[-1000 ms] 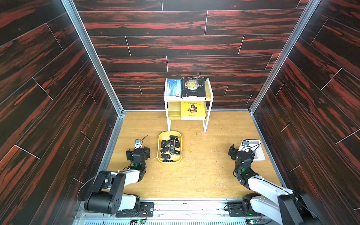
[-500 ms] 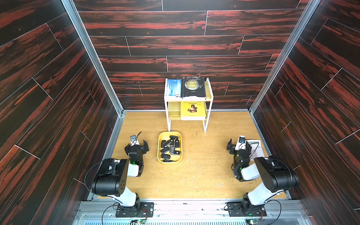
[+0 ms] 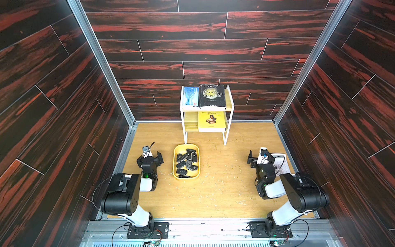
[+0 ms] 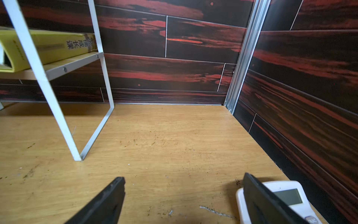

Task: Place the car key into the storage box
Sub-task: Reset both arms

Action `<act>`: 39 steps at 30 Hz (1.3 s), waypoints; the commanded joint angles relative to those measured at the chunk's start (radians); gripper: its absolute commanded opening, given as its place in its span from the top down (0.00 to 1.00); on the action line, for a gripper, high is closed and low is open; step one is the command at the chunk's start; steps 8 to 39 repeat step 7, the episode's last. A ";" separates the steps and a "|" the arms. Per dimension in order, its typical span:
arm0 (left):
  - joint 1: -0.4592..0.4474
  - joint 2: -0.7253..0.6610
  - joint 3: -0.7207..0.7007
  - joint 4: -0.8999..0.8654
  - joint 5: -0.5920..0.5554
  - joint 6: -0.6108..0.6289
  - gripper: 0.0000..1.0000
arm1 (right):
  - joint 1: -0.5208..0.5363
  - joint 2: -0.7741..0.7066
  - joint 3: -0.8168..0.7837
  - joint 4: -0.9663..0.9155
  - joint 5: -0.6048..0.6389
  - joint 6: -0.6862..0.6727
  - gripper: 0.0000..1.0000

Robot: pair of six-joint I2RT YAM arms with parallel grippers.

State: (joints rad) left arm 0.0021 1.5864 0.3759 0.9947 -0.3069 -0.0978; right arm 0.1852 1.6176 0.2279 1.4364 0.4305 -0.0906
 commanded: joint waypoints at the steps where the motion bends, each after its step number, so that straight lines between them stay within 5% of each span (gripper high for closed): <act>1: 0.007 -0.002 0.011 -0.002 -0.012 -0.003 0.00 | 0.007 0.013 0.008 0.003 0.025 0.001 0.01; 39: 0.007 -0.001 0.008 0.001 -0.006 -0.001 0.00 | 0.006 0.012 0.023 -0.027 0.034 0.011 0.01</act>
